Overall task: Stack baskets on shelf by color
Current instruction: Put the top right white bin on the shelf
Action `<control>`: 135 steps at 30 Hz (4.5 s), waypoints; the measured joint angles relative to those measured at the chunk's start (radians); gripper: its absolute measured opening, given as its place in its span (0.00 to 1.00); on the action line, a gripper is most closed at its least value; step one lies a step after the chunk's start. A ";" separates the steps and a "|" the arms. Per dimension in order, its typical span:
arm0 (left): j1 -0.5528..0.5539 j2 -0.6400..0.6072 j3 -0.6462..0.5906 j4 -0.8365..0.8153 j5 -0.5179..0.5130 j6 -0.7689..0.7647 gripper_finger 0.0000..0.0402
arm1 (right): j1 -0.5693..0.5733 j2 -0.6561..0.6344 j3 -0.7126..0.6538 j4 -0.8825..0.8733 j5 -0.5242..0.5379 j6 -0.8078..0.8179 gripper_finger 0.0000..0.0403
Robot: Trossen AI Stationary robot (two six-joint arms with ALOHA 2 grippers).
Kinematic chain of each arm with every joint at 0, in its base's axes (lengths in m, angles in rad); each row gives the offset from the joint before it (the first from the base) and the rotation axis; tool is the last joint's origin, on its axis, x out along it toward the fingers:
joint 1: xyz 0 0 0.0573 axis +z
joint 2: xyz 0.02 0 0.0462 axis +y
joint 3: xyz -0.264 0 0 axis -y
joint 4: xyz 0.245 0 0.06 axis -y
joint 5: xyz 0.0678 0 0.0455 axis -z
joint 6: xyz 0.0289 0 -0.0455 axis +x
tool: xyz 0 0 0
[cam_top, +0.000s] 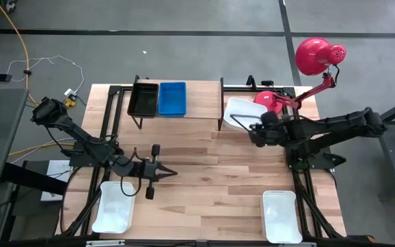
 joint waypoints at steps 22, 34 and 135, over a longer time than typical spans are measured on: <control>0.002 0.000 0.000 -0.004 -0.041 -0.028 0.00 | -0.327 0.410 0.000 -0.032 0.008 0.236 0.61; 0.002 0.000 0.000 -0.006 -0.041 -0.046 0.00 | -0.391 0.500 -0.001 0.050 -0.015 0.234 0.38; 0.001 0.001 0.000 -0.028 -0.041 -0.079 0.00 | -0.672 1.050 1.553 -0.125 -0.868 -1.469 0.00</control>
